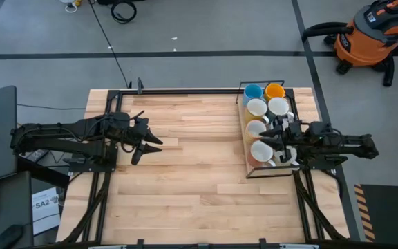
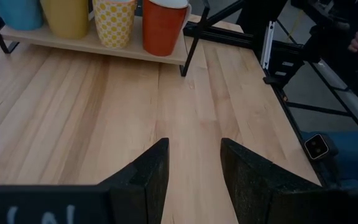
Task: Place coffee mugs
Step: Return to Home Position
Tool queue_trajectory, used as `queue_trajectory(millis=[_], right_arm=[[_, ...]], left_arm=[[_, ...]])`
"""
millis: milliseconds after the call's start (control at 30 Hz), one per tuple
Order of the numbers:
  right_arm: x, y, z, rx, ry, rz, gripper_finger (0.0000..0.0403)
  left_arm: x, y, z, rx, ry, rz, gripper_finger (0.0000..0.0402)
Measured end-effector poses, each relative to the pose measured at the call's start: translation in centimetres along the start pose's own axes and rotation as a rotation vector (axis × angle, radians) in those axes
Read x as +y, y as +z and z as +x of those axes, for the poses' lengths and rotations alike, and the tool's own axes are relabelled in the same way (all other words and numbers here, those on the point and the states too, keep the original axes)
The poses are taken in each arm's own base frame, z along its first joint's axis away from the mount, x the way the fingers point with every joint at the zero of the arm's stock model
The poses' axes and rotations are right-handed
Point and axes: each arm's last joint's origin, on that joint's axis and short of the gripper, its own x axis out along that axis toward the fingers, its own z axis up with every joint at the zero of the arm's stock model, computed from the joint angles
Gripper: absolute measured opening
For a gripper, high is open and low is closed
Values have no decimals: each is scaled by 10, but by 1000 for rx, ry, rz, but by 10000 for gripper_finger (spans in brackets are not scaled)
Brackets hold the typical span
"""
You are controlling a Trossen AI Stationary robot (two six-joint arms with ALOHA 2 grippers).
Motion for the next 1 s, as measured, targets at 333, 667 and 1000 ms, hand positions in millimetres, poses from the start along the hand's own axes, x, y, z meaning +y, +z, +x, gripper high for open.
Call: queue_trajectory(millis=[333,667,1000], right_arm=[[-6,-26,4,27,-97,6,120],[-9,-37,4,45,-135,4,120],[-9,-37,4,40,-134,5,120]], left_arm=[[0,0,0,0,0,0,151],[0,0,0,0,0,0,151],[0,0,0,0,0,-2,151]])
